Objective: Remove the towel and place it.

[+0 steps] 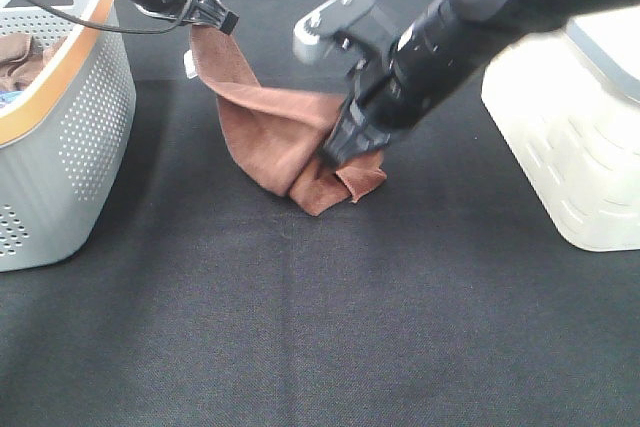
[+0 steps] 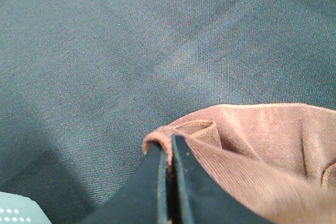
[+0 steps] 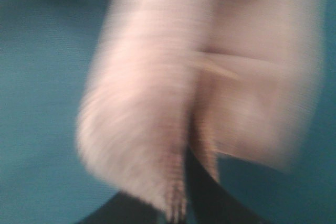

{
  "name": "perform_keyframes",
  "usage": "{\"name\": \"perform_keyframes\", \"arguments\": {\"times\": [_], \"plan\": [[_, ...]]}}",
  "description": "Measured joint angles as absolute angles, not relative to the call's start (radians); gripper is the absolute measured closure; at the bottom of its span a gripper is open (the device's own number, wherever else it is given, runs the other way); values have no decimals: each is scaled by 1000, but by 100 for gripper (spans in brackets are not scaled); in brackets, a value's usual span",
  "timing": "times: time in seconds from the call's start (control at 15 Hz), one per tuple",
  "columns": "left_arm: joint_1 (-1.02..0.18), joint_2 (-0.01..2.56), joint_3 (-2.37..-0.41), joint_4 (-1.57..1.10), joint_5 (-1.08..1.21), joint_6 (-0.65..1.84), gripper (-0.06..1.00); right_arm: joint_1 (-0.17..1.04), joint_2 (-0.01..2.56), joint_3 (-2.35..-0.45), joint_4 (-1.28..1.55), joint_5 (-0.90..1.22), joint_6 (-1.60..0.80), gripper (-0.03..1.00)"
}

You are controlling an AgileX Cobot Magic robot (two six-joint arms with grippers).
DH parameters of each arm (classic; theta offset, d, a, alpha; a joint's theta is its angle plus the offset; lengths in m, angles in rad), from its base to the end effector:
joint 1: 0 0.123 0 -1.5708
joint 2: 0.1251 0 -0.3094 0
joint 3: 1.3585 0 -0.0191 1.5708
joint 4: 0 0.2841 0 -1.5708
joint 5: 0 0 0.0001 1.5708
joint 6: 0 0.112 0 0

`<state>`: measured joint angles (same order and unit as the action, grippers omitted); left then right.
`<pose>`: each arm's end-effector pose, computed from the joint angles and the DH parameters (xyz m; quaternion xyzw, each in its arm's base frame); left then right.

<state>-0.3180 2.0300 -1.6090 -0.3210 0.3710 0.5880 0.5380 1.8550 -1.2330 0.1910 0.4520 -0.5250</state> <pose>0.5006 -0.1783 0.2354 0.2925 0.8542 -0.0583 0.4259 0.3726 0.2332 0.1858 -0.4227 0.8574 0.0664 0.2861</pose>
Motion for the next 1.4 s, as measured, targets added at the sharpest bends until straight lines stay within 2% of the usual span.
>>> {"name": "perform_keyframes", "arguments": {"times": [0.2, 0.47, 0.73, 1.07, 1.4], "plan": [[-318, 2030, -1609, -321, 371, 588, 94, 538, 1855, -1355, -391, 462, -15, 97], [-318, 2030, -1609, -321, 294, 540, 94, 532, 1855, -1453, -905, 463, 246, 97], [-318, 2030, -1609, -321, 96, 421, 94, 504, 1855, -1508, -993, 417, 339, 97], [-318, 2032, -1609, -321, -209, 411, 94, 440, 1943, -1591, -1024, 374, 395, 97], [-318, 2110, -1609, -291, -543, 451, 94, 383, 2085, -1773, -1027, 298, 502, 97]]}}
